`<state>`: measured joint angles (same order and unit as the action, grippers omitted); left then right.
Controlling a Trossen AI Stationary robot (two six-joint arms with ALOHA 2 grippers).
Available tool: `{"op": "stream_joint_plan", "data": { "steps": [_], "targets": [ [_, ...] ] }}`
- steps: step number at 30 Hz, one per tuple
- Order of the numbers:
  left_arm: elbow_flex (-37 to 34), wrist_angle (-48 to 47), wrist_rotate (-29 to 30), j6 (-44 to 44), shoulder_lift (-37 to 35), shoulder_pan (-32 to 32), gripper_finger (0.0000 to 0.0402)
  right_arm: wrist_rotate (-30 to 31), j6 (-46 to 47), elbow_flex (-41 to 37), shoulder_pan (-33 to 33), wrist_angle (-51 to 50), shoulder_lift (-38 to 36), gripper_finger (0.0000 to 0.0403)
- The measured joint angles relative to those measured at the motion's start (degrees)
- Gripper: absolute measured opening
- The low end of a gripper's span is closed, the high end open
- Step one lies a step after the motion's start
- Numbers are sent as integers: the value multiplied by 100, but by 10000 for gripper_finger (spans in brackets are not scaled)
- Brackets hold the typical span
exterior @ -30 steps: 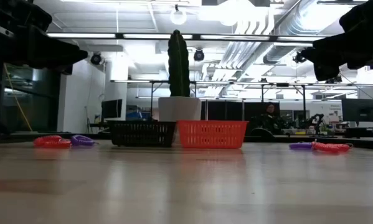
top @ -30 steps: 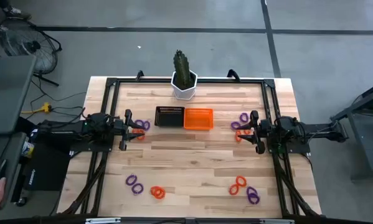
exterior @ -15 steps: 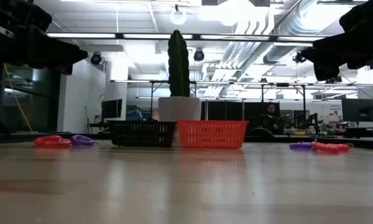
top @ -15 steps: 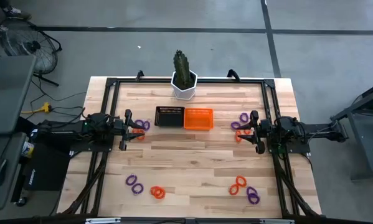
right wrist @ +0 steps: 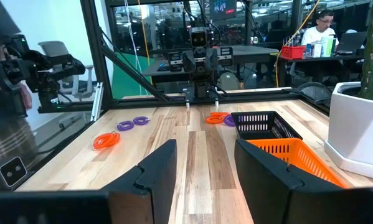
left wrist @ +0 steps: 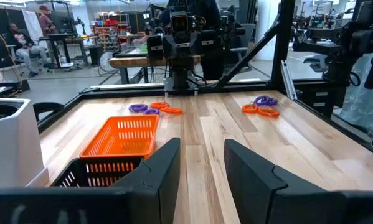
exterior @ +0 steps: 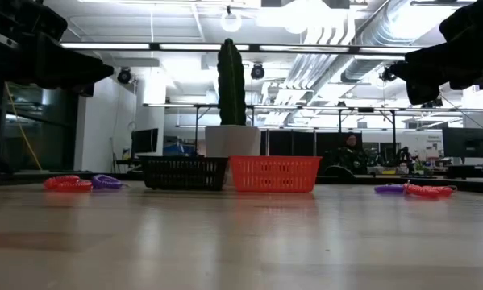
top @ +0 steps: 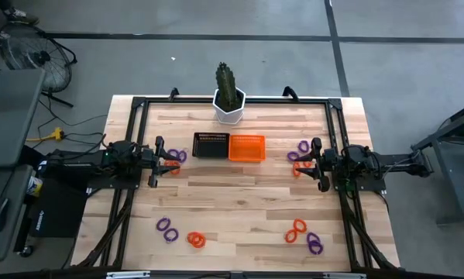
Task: Sort spring keychains
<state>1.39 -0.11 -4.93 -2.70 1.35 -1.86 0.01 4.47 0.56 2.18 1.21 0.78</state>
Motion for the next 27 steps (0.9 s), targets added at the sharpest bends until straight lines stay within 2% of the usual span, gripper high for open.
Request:
{"op": "stream_joint_plan", "data": {
  "steps": [3,9,23,27],
  "targets": [
    [0,6,9,-1,1,1,122,-2,0,0,2,2,0,158],
    [-2,6,470,-2,-1,0,122,0,0,2,0,2,0,157],
    [0,80,426,54,-1,-1,122,-2,0,0,0,0,2,157],
    [0,113,216,729,-1,1,122,0,0,0,0,1,1,157]
  ]
}}
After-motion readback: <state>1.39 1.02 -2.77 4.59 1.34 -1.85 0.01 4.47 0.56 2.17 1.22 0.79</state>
